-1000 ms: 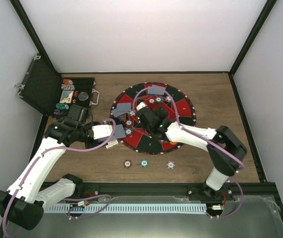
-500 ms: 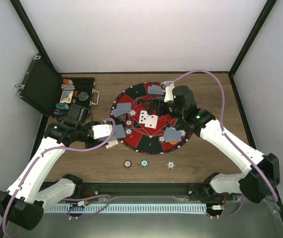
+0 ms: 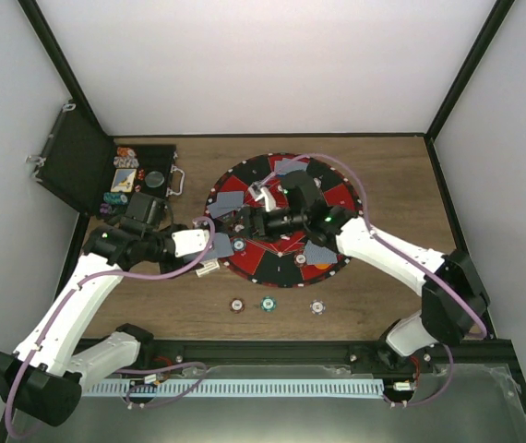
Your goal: Distribute texas hold em gaming equipment
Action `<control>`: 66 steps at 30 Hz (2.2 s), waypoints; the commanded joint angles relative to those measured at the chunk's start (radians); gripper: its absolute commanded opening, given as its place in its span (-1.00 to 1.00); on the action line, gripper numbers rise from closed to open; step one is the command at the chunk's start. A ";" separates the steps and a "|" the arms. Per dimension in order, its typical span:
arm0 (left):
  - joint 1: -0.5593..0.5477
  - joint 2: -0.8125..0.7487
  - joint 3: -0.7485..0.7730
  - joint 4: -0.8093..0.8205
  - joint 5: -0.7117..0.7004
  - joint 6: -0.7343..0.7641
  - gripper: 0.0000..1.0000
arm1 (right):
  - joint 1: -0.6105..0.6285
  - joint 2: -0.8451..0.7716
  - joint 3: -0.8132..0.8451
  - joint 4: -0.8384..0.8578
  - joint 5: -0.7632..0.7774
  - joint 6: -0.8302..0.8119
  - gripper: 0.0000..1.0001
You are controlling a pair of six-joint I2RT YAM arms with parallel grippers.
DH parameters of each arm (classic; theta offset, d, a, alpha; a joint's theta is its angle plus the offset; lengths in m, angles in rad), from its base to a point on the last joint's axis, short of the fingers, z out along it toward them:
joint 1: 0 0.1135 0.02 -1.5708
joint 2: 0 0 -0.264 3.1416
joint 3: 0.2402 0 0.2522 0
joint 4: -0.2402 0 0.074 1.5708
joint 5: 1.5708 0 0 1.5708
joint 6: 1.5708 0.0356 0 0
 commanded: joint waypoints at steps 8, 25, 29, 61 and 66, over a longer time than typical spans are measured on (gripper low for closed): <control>0.003 -0.007 0.021 0.019 0.024 0.001 -0.87 | 0.077 0.082 0.021 0.148 -0.063 0.137 0.81; 0.002 -0.020 0.020 0.015 0.024 0.003 -0.88 | 0.139 0.231 0.043 0.329 -0.118 0.259 0.60; 0.001 -0.017 0.017 0.017 0.024 0.003 -0.88 | 0.146 0.282 0.042 0.416 -0.161 0.305 0.56; 0.001 -0.029 0.019 0.013 0.017 0.003 -0.88 | 0.026 0.212 -0.046 0.329 -0.163 0.244 -0.26; 0.001 -0.031 0.011 0.015 0.019 0.003 -0.88 | 0.003 0.142 -0.108 0.420 -0.191 0.312 -0.58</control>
